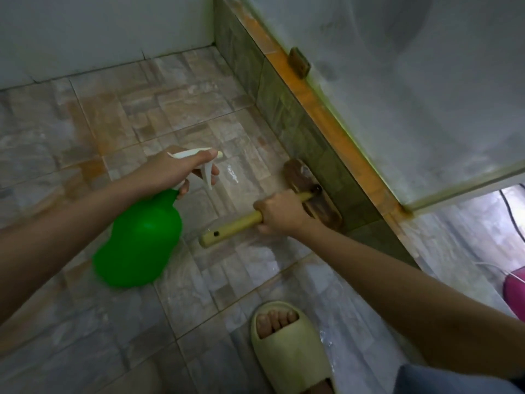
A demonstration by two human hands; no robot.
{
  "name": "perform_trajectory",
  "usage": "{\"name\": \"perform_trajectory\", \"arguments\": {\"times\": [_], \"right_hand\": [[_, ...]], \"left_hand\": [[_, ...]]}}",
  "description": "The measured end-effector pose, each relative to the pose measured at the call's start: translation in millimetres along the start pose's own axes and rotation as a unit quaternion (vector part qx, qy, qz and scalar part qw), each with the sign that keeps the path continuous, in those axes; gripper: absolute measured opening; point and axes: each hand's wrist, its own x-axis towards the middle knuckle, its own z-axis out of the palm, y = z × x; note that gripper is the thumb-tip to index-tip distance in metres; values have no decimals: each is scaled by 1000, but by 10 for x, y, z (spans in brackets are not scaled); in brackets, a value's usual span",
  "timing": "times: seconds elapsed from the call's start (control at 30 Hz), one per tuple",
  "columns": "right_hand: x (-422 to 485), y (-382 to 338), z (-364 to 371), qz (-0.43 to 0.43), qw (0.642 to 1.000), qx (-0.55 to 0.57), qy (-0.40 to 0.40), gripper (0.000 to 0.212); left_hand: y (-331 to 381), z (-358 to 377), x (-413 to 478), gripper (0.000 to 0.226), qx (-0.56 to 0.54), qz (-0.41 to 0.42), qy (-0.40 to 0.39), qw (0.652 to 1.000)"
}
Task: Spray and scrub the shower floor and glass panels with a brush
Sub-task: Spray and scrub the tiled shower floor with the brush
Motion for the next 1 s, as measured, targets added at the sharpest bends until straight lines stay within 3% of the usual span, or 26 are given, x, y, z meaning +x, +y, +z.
{"name": "perform_trajectory", "arguments": {"times": [0.2,0.33,0.47,0.6,0.77,0.87,1.0], "right_hand": [[-849,-54,30,11,999,34,-27,33],[-152,30,-33,22,998,51,32,28],[-158,89,-84,11,994,111,13,19],[-515,-4,9,26,996,82,4,30],[731,41,-97,60,992,26,-105,34],[945,133,-87,91,990,85,-66,30],[638,40,96,17,997,14,-71,27]], "left_hand": [[-37,49,-124,71,9,15,-22,1000],[22,122,-157,36,6,-1,-5,1000],[77,179,-190,38,20,9,17,1000],[12,-15,-185,42,-6,7,44,999],[-9,-262,-166,30,-33,1,85,996],[-21,-447,-143,29,-61,-7,126,990],[-26,-636,-85,36,-82,5,153,985]]}}
